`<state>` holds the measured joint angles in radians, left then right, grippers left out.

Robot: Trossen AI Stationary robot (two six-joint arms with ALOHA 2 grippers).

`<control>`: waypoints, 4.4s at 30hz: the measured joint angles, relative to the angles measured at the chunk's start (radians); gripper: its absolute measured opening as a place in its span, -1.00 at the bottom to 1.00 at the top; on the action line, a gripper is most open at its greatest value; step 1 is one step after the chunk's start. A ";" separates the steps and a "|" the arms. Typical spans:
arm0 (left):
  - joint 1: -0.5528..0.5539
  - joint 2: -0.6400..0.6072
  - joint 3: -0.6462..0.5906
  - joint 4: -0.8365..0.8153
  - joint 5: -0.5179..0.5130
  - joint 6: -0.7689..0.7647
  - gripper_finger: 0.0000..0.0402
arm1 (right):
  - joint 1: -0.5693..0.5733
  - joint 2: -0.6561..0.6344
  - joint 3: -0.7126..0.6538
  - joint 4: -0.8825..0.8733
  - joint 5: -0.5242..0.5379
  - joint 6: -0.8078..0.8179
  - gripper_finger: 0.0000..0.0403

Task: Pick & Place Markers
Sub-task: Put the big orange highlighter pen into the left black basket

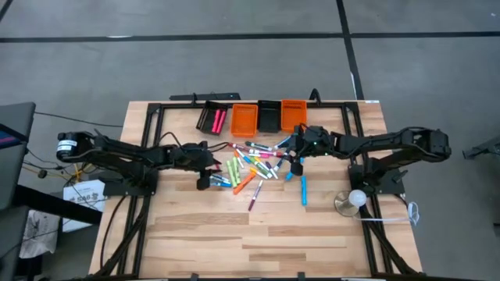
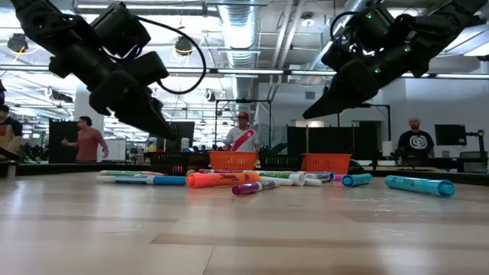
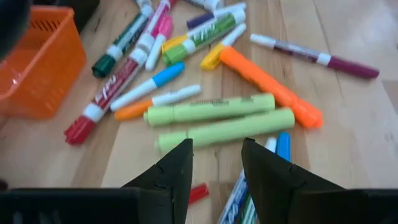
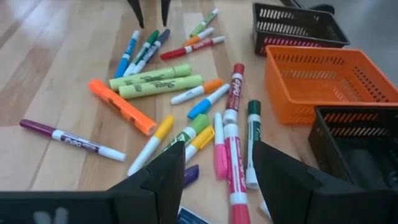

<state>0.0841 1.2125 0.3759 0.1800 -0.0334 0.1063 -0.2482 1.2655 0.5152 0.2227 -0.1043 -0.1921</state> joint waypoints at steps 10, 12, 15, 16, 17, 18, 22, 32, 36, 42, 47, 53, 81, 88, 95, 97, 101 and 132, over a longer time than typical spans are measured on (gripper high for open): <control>0.000 -0.145 0.000 -0.115 -0.046 -0.015 -0.33 | 0.021 -0.001 0.027 0.011 0.003 0.008 -0.12; 0.000 -0.176 0.000 -0.156 -0.048 -0.023 -0.33 | 0.035 -0.001 0.038 0.010 0.003 0.008 -0.12; 0.000 -0.218 0.000 -0.220 -0.063 -0.041 -0.33 | 0.051 -0.001 0.055 0.014 0.004 0.008 -0.12; 0.000 -0.231 0.000 -0.241 -0.074 -0.043 -0.33 | 0.056 -0.001 0.057 0.013 0.005 0.008 -0.12; 0.000 -0.243 0.000 -0.257 -0.083 -0.045 -0.33 | 0.060 -0.001 0.058 0.016 0.005 0.008 -0.12; 0.000 -0.255 0.000 -0.270 -0.092 -0.055 -0.33 | 0.063 -0.001 0.058 0.023 0.005 0.008 -0.12; 0.000 -0.294 0.000 -0.293 -0.105 -0.070 -0.33 | 0.066 -0.001 0.059 0.042 0.005 0.008 -0.12; 0.000 -0.318 0.000 -0.297 -0.105 -0.089 -0.33 | 0.063 -0.001 0.059 0.014 0.040 0.001 -0.12; 0.000 -0.318 0.000 -0.297 -0.105 -0.089 -0.33 | 0.062 0.000 0.057 0.014 0.063 0.000 -0.12; 0.000 -0.318 0.000 -0.295 -0.105 -0.089 -0.33 | 0.062 0.000 0.056 0.017 0.062 -0.004 -0.12; 0.000 -0.318 0.000 -0.292 -0.105 -0.089 -0.33 | 0.057 0.000 0.056 0.026 0.060 -0.026 -0.12; 0.000 -0.318 0.000 -0.290 -0.104 -0.089 -0.33 | 0.055 0.000 0.056 0.043 0.055 -0.016 -0.12; 0.002 -0.141 0.000 -0.107 -0.011 -0.059 -0.33 | 0.010 0.256 0.058 0.274 0.131 -0.025 -0.12; 0.002 -0.141 0.000 -0.105 -0.011 -0.059 -0.33 | 0.043 0.309 0.067 0.258 0.133 0.004 -0.12; 0.002 -0.141 0.000 -0.106 -0.010 -0.063 -0.33 | 0.058 0.286 0.071 0.223 0.133 -0.051 -0.12; 0.002 -0.141 0.000 -0.107 0.009 -0.069 -0.33 | 0.057 0.265 0.071 0.185 0.133 -0.053 -0.12; 0.001 -0.141 0.000 -0.107 0.062 -0.085 -0.33 | 0.057 0.217 0.071 0.096 0.132 -0.055 -0.12; 0.001 -0.159 0.000 -0.040 0.064 -0.201 -0.33 | 0.065 0.161 0.071 0.068 0.130 -0.096 -0.12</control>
<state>0.0849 1.0538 0.3759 0.1402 0.0307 -0.0948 -0.1831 1.4265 0.5861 0.2903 0.0257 -0.2882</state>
